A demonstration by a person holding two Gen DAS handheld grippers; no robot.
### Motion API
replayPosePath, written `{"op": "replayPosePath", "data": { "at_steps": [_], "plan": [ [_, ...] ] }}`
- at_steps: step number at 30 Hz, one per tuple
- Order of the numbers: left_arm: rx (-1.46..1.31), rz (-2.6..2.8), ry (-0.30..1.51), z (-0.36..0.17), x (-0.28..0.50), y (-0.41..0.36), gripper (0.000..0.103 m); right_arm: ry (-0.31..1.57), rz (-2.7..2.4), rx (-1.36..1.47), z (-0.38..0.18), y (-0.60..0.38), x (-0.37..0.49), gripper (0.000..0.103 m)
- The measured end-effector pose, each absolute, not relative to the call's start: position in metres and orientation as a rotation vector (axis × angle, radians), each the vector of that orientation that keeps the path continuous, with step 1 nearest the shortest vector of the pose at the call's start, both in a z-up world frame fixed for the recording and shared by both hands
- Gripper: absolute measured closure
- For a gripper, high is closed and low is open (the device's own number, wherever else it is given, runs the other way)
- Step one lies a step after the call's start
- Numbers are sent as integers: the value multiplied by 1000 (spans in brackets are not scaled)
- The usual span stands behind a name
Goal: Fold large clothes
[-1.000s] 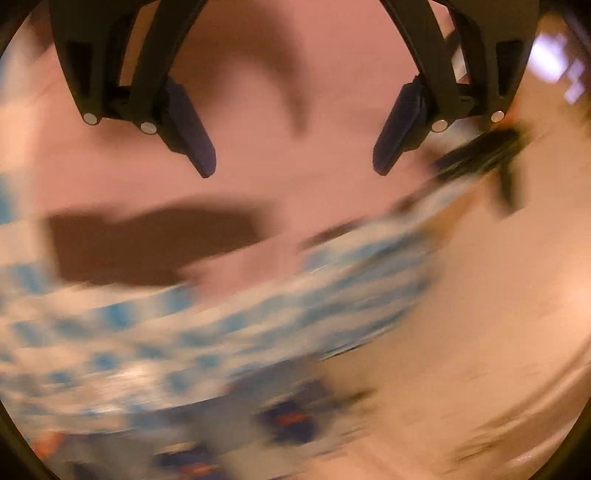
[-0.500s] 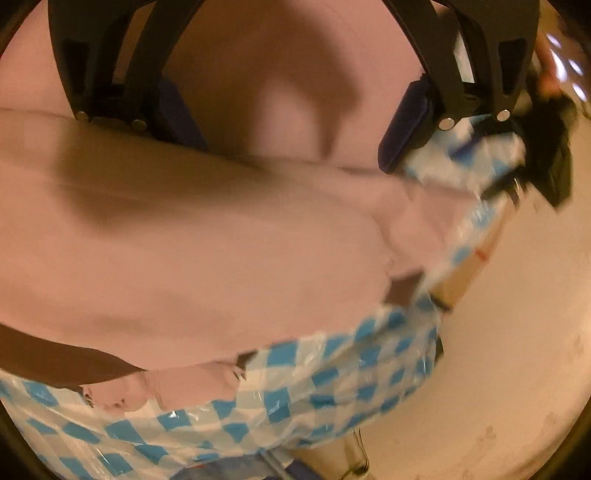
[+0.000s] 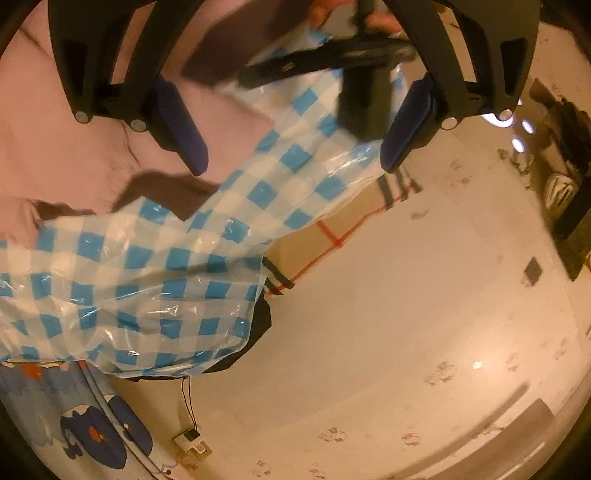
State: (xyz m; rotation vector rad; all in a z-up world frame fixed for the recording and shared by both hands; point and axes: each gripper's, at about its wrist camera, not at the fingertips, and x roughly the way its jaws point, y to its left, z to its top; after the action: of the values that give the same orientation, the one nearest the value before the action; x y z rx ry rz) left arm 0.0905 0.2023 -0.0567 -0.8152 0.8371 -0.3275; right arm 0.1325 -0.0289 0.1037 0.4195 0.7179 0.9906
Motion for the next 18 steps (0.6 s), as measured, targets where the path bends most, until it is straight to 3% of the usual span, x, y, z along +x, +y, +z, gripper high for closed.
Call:
{"op": "replayPosePath", "data": {
  "at_steps": [2, 5, 7, 10, 18],
  "plan": [
    [-567, -315, 795, -40, 88, 170, 10, 730, 937, 430, 92, -66, 108, 12],
    [86, -268, 647, -16, 71, 98, 10, 802, 808, 499, 55, -135, 84, 12],
    [555, -213, 540, -29, 59, 52, 10, 848, 732, 541, 28, -178, 71, 12],
    [807, -259, 534, -48, 65, 26, 10, 872, 670, 558, 4, -221, 54, 12],
    [1036, -413, 693, -108, 117, -26, 10, 875, 600, 716, -56, -278, 51, 12]
  ]
}}
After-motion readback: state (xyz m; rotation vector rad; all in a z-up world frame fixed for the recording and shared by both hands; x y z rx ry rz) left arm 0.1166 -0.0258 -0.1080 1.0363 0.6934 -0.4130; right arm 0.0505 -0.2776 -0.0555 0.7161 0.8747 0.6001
